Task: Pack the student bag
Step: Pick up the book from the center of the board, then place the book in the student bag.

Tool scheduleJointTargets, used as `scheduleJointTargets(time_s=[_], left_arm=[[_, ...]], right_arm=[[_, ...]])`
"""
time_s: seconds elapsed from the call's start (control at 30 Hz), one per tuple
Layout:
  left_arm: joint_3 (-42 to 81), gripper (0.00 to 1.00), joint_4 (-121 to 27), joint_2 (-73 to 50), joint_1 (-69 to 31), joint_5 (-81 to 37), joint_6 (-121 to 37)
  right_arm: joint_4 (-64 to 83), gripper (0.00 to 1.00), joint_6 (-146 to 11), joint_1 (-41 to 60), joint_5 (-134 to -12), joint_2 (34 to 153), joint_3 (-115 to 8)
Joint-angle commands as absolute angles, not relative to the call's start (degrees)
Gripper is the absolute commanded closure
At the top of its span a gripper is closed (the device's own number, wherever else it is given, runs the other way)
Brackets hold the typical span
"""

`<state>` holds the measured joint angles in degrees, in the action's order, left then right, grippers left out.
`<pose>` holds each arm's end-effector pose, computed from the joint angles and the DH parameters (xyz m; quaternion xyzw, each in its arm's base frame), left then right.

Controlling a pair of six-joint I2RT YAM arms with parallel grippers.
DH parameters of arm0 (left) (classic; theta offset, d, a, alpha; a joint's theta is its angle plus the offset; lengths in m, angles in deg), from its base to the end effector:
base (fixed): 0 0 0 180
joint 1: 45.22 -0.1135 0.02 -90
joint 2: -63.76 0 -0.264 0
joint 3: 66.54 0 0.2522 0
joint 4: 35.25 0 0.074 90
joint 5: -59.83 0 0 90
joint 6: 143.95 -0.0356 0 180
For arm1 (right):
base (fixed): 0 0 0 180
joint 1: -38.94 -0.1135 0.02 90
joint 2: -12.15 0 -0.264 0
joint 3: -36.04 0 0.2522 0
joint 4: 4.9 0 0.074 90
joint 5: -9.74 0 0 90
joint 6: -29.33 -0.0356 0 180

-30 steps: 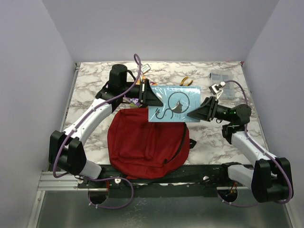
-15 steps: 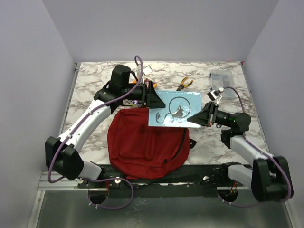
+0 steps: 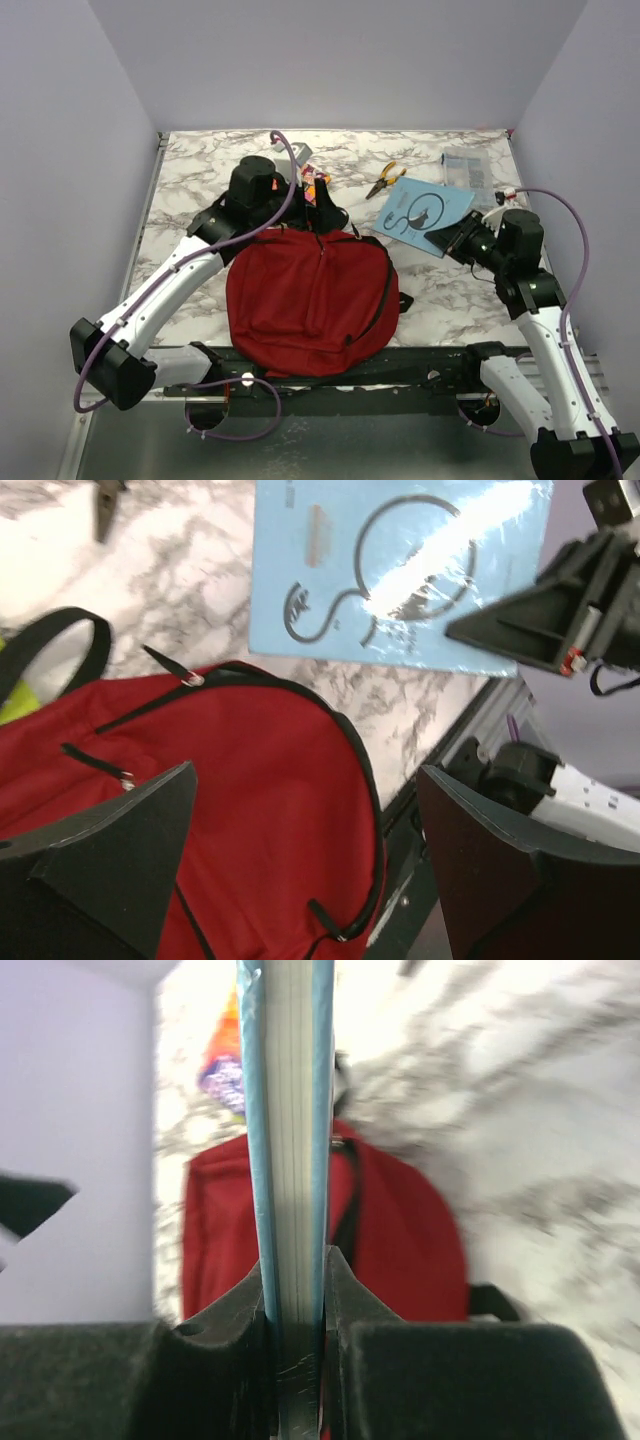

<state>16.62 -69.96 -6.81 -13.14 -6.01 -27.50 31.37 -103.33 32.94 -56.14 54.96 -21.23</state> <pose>0.2269 -0.1594 0.3773 0.1565 0.8045 -0.4184 0.3914 0.1670 0.0322 0.3163 0.1435 0.8056 0.3835 0.4282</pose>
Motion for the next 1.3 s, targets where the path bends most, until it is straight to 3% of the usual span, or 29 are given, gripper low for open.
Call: scheduleJointTargets(time_s=[0.0,0.23,0.53,0.7,1.07,1.27], left_arm=[[13.33,0.06,-69.01,-6.62,-5.50,-12.83,-26.85],[7.16,0.04,-61.52,-14.98,4.12,-14.08,-18.01],[16.21,0.20,-65.21,-28.01,11.72,-21.38,-18.62],[17.99,0.34,-66.36,-31.14,12.28,-21.32,-18.89],[18.94,0.99,-71.55,-26.73,12.26,-29.18,-22.46],[18.17,1.00,-72.48,-19.94,12.18,-36.97,-21.73]], right_arm=[[45.71,0.99,-97.96,32.99,-74.69,50.78,-26.88],[49.34,0.99,-95.34,33.02,-83.63,46.20,-31.52],[53.38,1.00,-93.09,32.96,-82.24,44.14,-34.87],[55.27,1.00,-92.54,32.96,-77.05,44.03,-34.62],[59.05,0.99,-92.06,32.92,-55.63,47.90,-36.37],[65.77,1.00,-92.89,31.84,-52.15,51.73,-40.17]])
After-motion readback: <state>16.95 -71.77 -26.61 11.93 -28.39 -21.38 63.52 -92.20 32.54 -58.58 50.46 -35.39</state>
